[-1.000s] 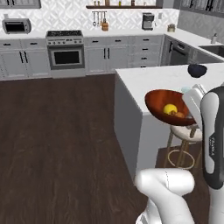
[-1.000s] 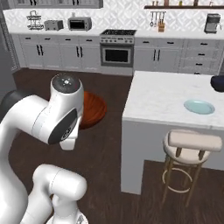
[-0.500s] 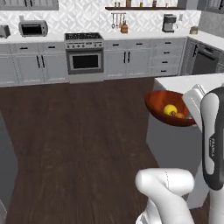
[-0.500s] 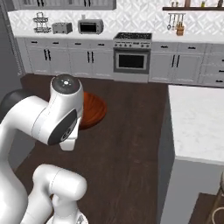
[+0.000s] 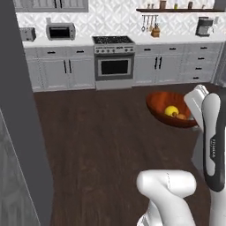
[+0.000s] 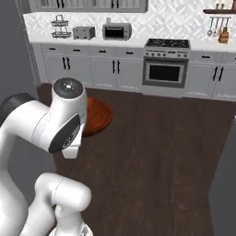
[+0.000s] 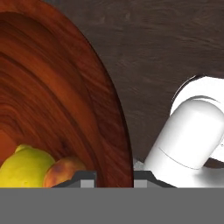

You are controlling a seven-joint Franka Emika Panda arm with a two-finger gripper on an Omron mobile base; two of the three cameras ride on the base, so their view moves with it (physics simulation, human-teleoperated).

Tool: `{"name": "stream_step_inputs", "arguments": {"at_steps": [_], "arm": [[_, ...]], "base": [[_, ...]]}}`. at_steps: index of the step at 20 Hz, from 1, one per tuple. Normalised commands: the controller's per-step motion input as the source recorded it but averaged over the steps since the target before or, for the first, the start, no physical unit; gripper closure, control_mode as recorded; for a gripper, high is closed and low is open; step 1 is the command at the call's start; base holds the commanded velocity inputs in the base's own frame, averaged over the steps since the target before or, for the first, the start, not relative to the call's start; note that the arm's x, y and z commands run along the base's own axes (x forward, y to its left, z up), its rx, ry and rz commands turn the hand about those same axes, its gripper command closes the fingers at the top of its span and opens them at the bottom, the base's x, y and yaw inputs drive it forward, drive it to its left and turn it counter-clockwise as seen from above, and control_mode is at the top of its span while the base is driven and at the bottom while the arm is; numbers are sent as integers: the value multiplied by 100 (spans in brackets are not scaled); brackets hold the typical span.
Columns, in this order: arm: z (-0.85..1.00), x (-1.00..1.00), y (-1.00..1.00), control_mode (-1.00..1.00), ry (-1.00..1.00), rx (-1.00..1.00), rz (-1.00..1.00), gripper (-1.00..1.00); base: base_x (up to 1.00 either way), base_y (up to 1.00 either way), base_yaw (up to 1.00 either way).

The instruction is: Pick the chicken drumstick and lemon from their plates and place them in the bowl. Then put the bowl in the fridge.

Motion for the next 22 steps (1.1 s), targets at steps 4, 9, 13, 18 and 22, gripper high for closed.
{"name": "stream_step_inputs", "arguments": {"at_steps": [4, 9, 13, 18, 22], "arm": [[0, 0, 0, 100, 0, 0, 0, 100], [0, 0, 0, 100, 0, 0, 0, 100], [0, 0, 0, 100, 0, 0, 0, 100], [0, 0, 0, 100, 0, 0, 0, 100], [0, 0, 0, 100, 0, 0, 0, 100]], "base": [[100, 8, 59], [100, -57, 50], [100, -81, 48], [100, -100, 45], [100, -100, 46]]}}
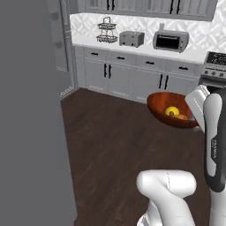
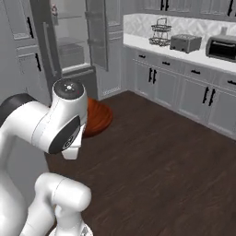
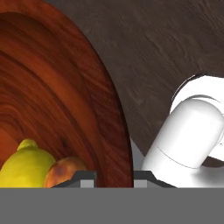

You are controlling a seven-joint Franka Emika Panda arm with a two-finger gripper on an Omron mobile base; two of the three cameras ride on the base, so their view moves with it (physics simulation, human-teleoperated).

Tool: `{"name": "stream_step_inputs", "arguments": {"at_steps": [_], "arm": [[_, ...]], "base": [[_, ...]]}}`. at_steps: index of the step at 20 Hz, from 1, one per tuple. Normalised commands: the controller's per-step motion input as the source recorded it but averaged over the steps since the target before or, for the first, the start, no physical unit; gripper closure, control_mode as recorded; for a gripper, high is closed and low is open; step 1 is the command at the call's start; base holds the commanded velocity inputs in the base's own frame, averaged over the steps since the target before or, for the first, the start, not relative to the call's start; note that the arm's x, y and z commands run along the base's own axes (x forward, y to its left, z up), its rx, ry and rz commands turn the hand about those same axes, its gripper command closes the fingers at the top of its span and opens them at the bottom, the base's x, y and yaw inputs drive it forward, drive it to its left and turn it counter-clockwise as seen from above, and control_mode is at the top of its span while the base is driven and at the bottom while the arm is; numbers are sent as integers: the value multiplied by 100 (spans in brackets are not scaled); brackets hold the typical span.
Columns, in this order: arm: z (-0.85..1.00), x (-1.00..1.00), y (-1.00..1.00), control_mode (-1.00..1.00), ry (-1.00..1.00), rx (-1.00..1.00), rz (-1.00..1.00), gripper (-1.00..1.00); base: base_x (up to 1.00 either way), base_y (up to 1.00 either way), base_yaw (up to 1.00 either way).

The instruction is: Pick the chicken drumstick and lemon from their plates and place them in the bowl. Then put the bowl in the fridge.

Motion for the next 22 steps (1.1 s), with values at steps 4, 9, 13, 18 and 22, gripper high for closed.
{"name": "stream_step_inputs", "arguments": {"at_steps": [4, 9, 13, 18, 22], "arm": [[0, 0, 0, 100, 0, 0, 0, 100], [0, 0, 0, 100, 0, 0, 0, 100], [0, 0, 0, 100, 0, 0, 0, 100], [0, 0, 0, 100, 0, 0, 0, 100], [0, 0, 0, 100, 0, 0, 0, 100]], "base": [[100, -96, 52], [93, -100, 49], [86, -100, 48], [90, -100, 42], [100, -87, 44]]}}
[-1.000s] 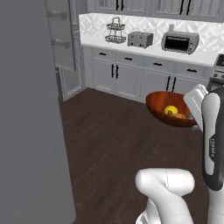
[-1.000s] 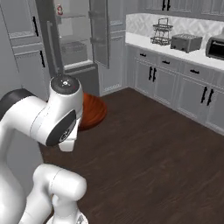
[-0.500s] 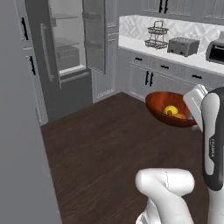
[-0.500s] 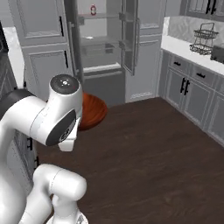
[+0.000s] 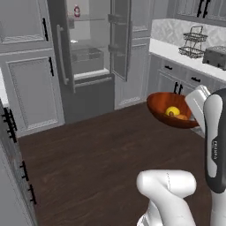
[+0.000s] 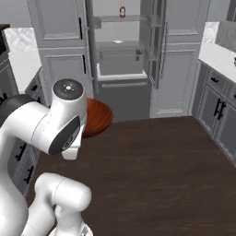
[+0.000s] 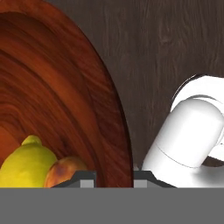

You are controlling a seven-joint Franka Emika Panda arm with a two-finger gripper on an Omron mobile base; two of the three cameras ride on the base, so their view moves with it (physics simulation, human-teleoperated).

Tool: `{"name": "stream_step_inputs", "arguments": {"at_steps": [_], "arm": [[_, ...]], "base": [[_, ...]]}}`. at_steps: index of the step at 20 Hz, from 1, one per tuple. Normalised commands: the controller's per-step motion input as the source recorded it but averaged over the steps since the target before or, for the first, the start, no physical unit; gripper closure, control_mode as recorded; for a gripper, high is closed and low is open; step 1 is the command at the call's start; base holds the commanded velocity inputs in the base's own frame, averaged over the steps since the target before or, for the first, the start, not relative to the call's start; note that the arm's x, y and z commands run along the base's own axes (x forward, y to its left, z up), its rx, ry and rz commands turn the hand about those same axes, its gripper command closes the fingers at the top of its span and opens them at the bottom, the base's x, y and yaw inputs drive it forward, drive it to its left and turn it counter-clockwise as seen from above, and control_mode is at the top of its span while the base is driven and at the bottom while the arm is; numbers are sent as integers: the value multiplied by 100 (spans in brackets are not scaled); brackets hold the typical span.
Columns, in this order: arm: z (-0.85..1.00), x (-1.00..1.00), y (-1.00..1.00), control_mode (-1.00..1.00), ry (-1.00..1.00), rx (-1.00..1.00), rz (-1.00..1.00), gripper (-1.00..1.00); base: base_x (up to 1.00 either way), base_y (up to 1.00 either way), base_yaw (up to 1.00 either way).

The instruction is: Pick the chicken drumstick and lemon from their plates and place them in the bowl. Then put the bowl in the fridge.

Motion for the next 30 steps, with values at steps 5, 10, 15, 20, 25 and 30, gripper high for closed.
{"name": "stream_step_inputs", "arguments": {"at_steps": [5, 10, 15, 20, 25, 30], "arm": [[0, 0, 0, 100, 0, 0, 0, 100], [0, 0, 0, 100, 0, 0, 0, 100], [0, 0, 0, 100, 0, 0, 0, 100], [0, 0, 0, 100, 0, 0, 0, 100], [0, 0, 0, 100, 0, 0, 0, 100], [0, 0, 0, 100, 0, 0, 0, 100]], "base": [[100, -65, 45], [100, -73, 43], [100, -59, 35], [100, -51, 32], [69, -79, 19], [52, -49, -4]]}}
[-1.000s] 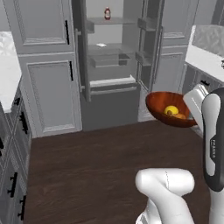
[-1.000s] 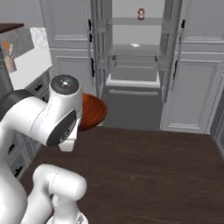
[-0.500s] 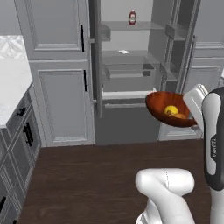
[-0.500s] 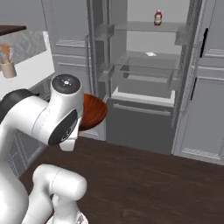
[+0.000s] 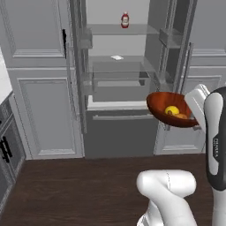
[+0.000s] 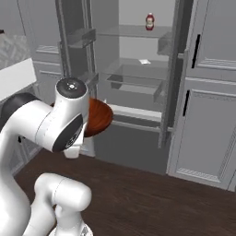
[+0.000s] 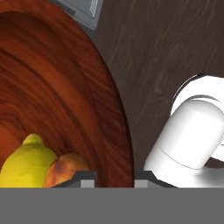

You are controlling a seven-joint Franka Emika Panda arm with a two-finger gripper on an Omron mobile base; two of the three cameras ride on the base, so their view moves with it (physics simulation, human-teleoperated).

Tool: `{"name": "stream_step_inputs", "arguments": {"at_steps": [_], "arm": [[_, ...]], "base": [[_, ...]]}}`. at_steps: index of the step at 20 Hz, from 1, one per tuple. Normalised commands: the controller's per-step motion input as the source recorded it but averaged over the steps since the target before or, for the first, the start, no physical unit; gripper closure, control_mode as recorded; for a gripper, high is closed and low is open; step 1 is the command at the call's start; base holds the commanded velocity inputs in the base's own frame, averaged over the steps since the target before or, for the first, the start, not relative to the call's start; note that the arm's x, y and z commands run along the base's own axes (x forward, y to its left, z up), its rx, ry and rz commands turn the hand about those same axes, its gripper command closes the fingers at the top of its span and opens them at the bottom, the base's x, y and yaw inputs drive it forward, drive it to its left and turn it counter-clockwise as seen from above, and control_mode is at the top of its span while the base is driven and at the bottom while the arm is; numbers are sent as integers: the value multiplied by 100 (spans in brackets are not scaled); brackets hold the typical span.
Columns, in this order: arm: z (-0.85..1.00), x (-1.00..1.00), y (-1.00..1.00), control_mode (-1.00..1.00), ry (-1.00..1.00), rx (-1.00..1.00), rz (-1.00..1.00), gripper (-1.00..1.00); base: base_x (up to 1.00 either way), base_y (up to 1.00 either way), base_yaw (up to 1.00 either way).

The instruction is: Pick the chicken drumstick and lemon from their plates and place them in the bowl. Then put the bowl in the fridge.

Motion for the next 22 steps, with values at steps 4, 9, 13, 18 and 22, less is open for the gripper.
{"name": "stream_step_inputs", "arguments": {"at_steps": [4, 9, 13, 18, 22], "arm": [[0, 0, 0, 100, 0, 0, 0, 100], [0, 0, 0, 100, 0, 0, 0, 100], [0, 0, 0, 100, 0, 0, 0, 100], [0, 0, 0, 100, 0, 0, 0, 100], [0, 0, 0, 100, 0, 0, 0, 100]], "base": [[100, 37, -25], [92, 18, -17], [96, 4, -3], [80, 1, -2], [67, 10, -4]]}}
